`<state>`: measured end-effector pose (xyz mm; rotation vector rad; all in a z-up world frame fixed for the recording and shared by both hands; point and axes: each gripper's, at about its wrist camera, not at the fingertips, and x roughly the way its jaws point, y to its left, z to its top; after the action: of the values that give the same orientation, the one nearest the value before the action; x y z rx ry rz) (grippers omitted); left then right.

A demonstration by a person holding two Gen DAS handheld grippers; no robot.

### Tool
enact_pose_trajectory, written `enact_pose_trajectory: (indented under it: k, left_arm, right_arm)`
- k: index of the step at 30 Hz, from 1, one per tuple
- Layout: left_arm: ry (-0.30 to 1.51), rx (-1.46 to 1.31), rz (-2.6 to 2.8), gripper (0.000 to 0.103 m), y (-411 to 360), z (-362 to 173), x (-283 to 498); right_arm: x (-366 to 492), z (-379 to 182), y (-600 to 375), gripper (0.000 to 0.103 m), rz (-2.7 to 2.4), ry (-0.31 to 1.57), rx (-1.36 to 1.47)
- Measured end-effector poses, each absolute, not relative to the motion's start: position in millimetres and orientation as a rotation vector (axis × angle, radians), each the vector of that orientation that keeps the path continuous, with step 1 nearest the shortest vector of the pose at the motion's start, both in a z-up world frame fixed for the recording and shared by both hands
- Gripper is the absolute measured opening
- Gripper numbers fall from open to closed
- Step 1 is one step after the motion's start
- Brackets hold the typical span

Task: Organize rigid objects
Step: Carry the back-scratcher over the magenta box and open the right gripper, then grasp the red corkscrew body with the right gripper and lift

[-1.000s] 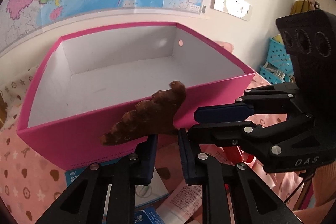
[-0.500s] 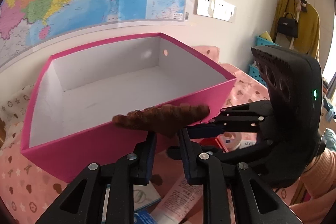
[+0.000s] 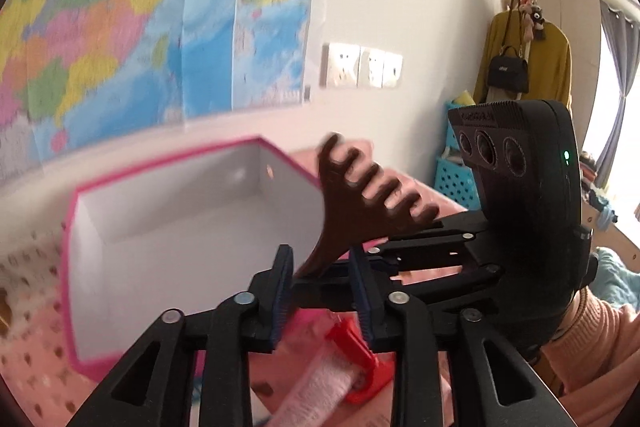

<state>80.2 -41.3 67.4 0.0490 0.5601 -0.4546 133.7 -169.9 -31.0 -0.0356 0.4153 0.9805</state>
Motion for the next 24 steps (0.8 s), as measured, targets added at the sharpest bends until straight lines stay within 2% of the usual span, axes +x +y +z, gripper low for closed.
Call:
enact_pose_trajectory:
  k: [9, 11, 15, 20, 22, 23, 24]
  left_arm:
    - [0.616, 0.044, -0.431, 0.037, -40.2, 74.4, 126.3]
    - [0.652, 0.015, -0.443, 0.037, -39.1, 68.7, 140.9]
    - [0.699, -0.030, -0.449, 0.037, -39.3, 58.2, 161.4]
    - [0.687, -0.014, -0.413, 0.042, -37.8, 52.2, 150.8]
    - [0.672, 0.006, -0.397, 0.052, -37.5, 51.5, 142.4]
    - [0.665, 0.013, -0.389, 0.054, -37.2, 51.6, 136.2]
    - [0.658, 0.014, -0.388, 0.055, -36.5, 52.1, 130.6]
  right_arm:
    - [178.9, -15.9, -172.5, 0.012, 1.013, 0.505, 0.114]
    - [191.2, -20.2, -174.8, 0.005, 1.026, 0.536, 0.163]
    - [207.8, -26.7, -180.5, 0.004, 0.979, 0.574, 0.207]
    - [205.3, -28.9, -197.9, 0.008, 0.910, 0.547, 0.218]
    - [197.9, -26.5, -205.1, 0.010, 0.903, 0.525, 0.212]
    - [191.1, -24.6, -209.4, 0.012, 0.906, 0.507, 0.201]
    - [185.7, -23.0, -212.3, 0.018, 0.914, 0.493, 0.197]
